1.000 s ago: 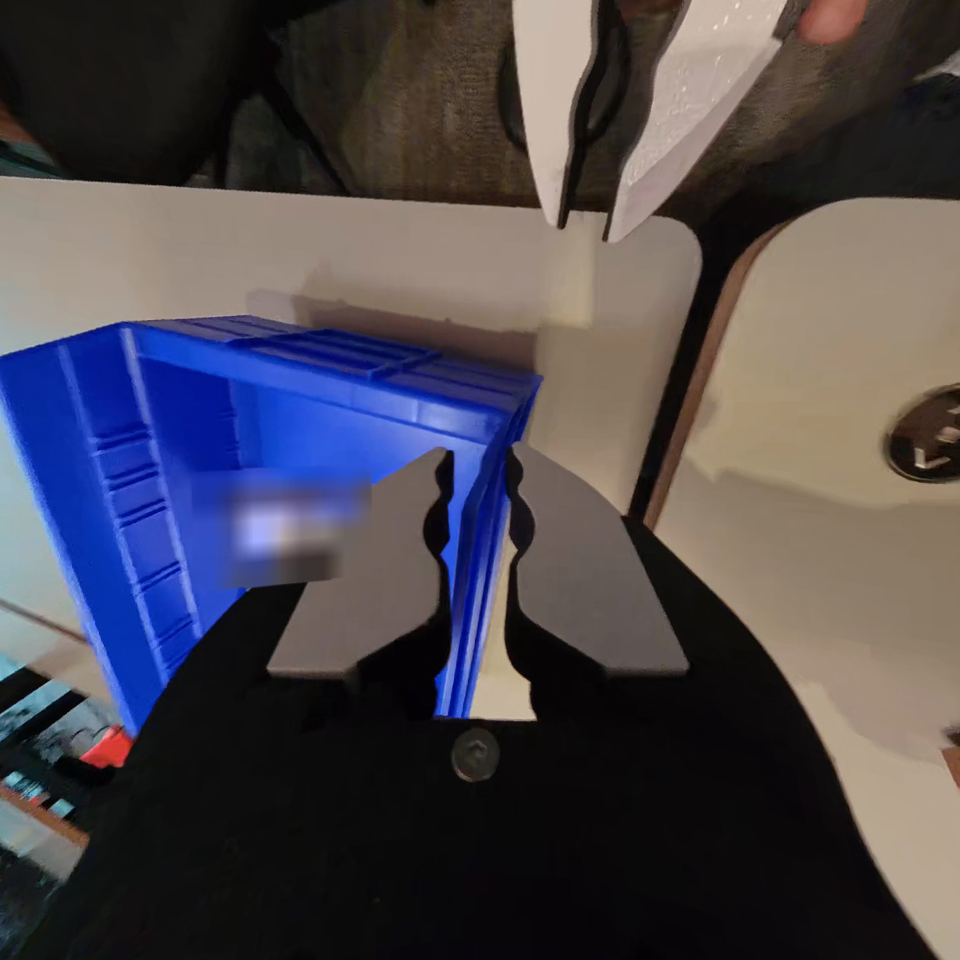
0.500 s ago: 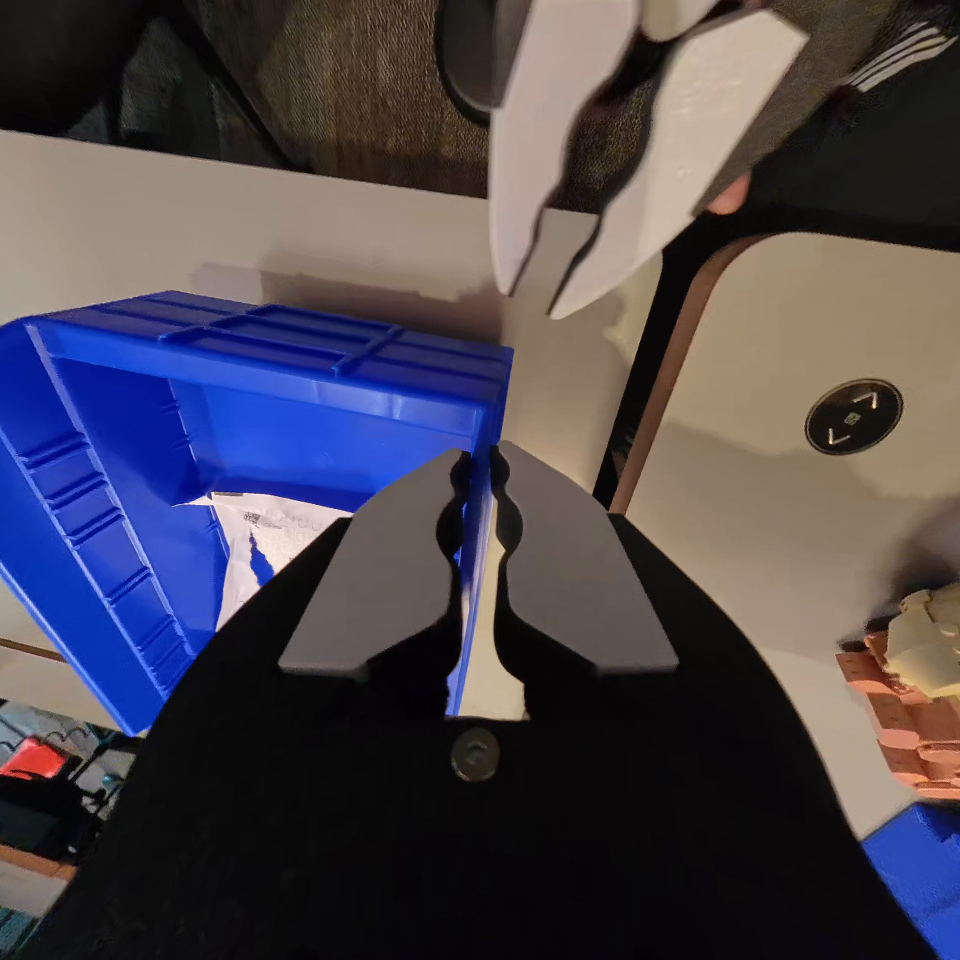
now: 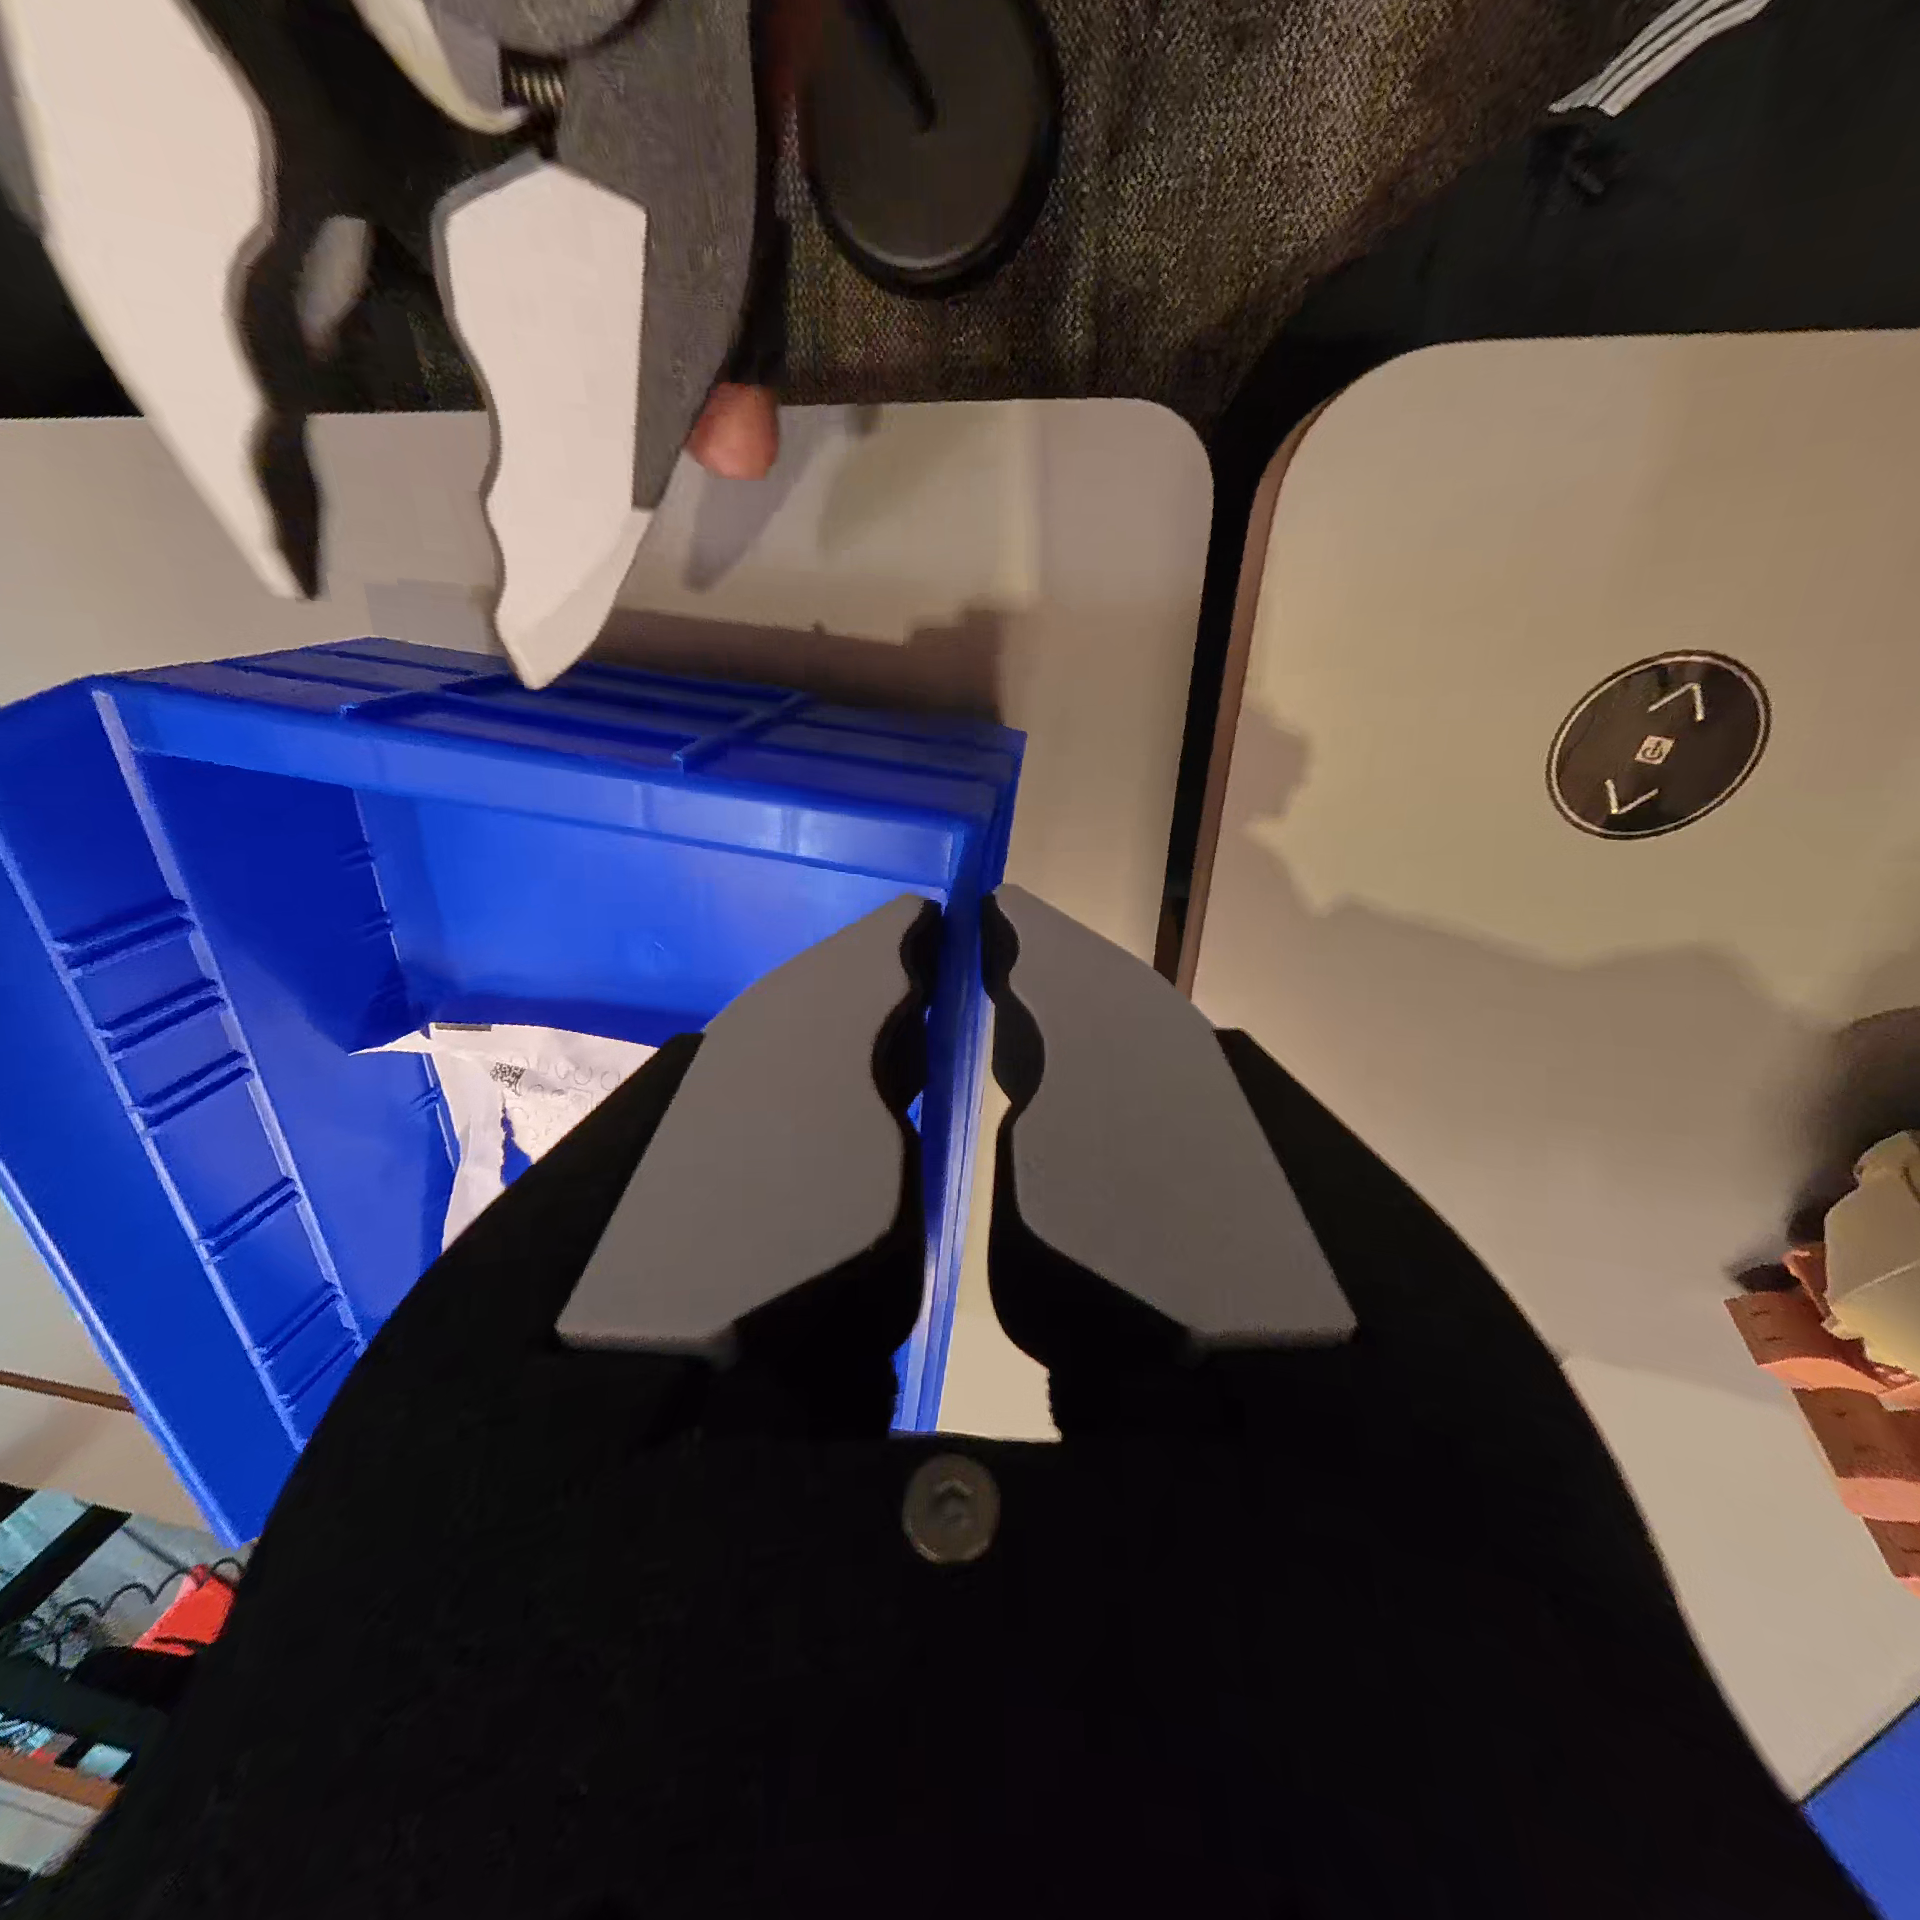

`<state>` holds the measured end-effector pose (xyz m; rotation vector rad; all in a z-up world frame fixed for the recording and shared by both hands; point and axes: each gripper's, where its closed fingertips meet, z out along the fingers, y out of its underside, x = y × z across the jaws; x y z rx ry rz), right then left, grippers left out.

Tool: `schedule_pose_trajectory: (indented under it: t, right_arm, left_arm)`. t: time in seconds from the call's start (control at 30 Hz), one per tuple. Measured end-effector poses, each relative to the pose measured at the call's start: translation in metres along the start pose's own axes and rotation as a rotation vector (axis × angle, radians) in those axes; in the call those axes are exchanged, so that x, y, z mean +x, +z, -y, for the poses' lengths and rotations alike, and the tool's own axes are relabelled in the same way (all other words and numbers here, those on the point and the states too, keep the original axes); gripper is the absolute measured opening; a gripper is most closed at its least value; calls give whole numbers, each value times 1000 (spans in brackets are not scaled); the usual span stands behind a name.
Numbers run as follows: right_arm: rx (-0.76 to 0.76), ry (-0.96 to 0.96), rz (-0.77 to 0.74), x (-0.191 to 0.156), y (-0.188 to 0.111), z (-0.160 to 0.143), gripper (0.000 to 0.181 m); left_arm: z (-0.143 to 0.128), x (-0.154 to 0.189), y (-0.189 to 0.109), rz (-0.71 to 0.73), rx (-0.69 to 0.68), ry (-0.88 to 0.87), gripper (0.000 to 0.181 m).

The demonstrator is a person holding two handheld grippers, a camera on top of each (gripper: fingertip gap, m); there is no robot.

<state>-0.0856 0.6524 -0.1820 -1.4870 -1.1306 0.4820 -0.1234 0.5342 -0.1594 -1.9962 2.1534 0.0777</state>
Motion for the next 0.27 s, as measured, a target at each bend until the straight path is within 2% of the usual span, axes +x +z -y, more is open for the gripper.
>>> schedule_pose_trajectory:
  t: [0.17,0.27]
  right_arm:
    - [72,-573,-84,-11,3,15,41]
    - [136,-854,-63,-22,1,21,41]
  left_arm:
    - [0,3,2,-7,18,13,7]
    - [-1,3,1,-3,35,27,7]
